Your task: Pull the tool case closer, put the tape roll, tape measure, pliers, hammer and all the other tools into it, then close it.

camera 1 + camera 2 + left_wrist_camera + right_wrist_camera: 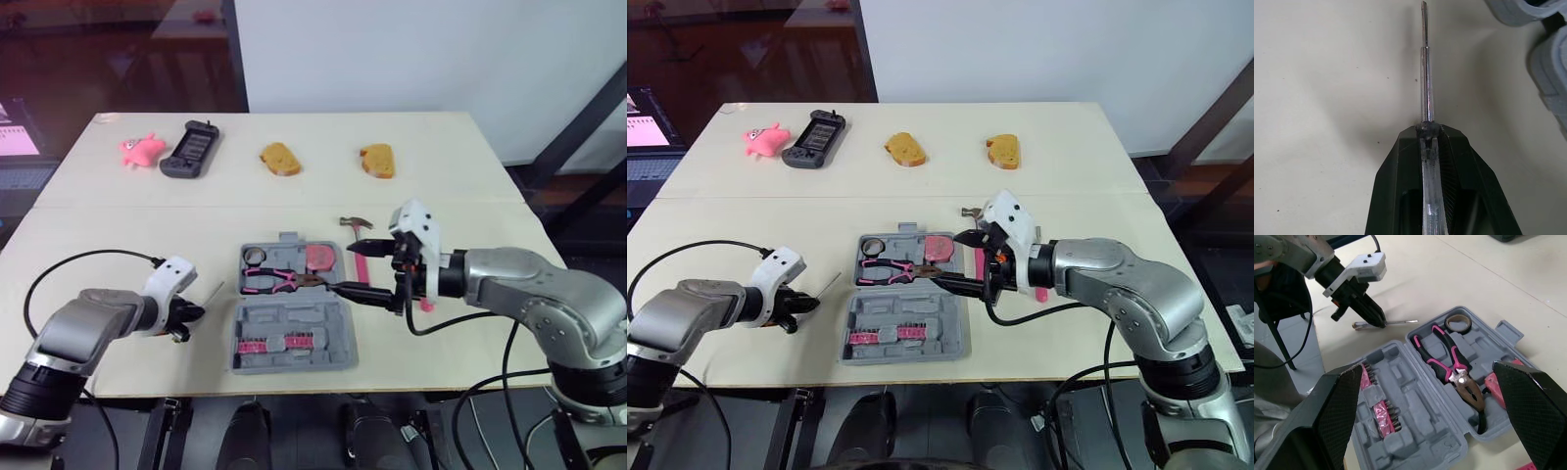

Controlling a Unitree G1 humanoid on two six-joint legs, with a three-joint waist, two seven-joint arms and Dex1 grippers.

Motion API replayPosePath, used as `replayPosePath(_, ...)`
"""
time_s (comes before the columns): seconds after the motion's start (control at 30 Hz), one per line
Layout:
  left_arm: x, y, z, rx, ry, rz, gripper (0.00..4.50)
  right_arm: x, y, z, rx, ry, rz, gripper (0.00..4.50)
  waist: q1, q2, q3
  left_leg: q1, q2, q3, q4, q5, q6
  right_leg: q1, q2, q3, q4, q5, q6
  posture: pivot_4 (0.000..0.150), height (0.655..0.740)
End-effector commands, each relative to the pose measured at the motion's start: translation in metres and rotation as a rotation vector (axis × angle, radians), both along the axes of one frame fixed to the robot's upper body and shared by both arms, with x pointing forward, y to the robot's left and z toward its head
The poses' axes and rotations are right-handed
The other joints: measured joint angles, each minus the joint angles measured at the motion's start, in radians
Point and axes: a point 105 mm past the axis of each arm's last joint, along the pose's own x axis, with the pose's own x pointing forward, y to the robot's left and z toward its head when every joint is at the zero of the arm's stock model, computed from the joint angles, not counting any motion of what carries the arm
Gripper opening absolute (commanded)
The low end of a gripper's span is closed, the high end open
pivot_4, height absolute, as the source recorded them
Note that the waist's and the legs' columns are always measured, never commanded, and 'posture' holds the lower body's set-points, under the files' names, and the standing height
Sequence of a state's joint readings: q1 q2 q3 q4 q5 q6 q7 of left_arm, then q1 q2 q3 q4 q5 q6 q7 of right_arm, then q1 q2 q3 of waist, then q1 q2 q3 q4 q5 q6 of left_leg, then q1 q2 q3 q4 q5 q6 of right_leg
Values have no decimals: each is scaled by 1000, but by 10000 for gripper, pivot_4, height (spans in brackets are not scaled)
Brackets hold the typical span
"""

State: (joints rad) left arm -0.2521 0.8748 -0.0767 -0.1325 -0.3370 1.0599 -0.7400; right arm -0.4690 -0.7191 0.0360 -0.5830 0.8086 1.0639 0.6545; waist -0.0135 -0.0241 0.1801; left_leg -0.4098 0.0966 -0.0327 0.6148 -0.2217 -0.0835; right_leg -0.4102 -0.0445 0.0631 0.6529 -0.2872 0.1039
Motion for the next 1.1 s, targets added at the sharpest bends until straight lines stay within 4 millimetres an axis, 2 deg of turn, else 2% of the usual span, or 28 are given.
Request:
replayPosePath(0.03,8,7,28,2,-54,-44,217,-10,6,2,-28,-42,56,45000,0,0,0,0,0,0,0,0,0,0,0,0,0,0,0,1500,7322)
replayPosePath(0.13,8,15,55,-6,-41,-133,217,-13,9,1,-55,-72,76,45000,-1,-1,1,0,0,0,0,0,0,-1,0,0,0,0,0,1500,7322)
replayPosePath(0.27,5,30,80,45,-8,-265,217,-14,7,3,-45,-72,87,45000,-1,0,1,-1,0,2,0,0,0,-2,0,2,-1,0,0,1500,7322)
replayPosePath(0.37,3,25,96,60,10,-410,217,-21,5,5,-41,-80,126,45000,1,0,2,-1,0,4,-1,0,0,-3,0,3,-1,0,-1,1500,7339)
replayPosePath(0.43,1,15,105,75,10,-525,217,-22,4,4,-28,-76,128,45000,-3,3,4,-3,-2,-3,-1,0,0,2,-1,-4,-1,-1,0,1500,7386)
replayPosePath(0.5,0,3,112,75,6,-616,217,-18,0,1,-23,-38,84,45000,-9,7,6,-7,-13,-33,0,1,1,11,-7,-22,-3,-3,3,1500,7400)
replayPosePath(0.57,3,-10,118,97,-45,-690,217,-20,-4,1,-32,-33,83,45000,-5,9,8,-12,-16,-48,1,4,1,11,-6,-30,-1,-4,3,1500,7400)
replayPosePath(0.73,17,-46,133,195,-182,-829,217,-30,-21,-3,-105,-12,83,45000,4,12,10,-16,-14,-47,1,6,0,3,-2,-28,6,-5,1,1500,7400)
replayPosePath(0.93,26,-80,148,222,-53,-884,217,-29,-35,-3,-163,-46,38,45000,-3,11,11,-15,-14,-43,3,6,0,2,-1,-22,7,-5,1,1500,7400)
replayPosePath(1.1,30,-101,150,324,24,-1006,217,-42,-40,1,-177,-60,44,45000,-5,11,12,-14,-14,-42,2,6,0,0,0,-19,10,-6,2,1500,7400)
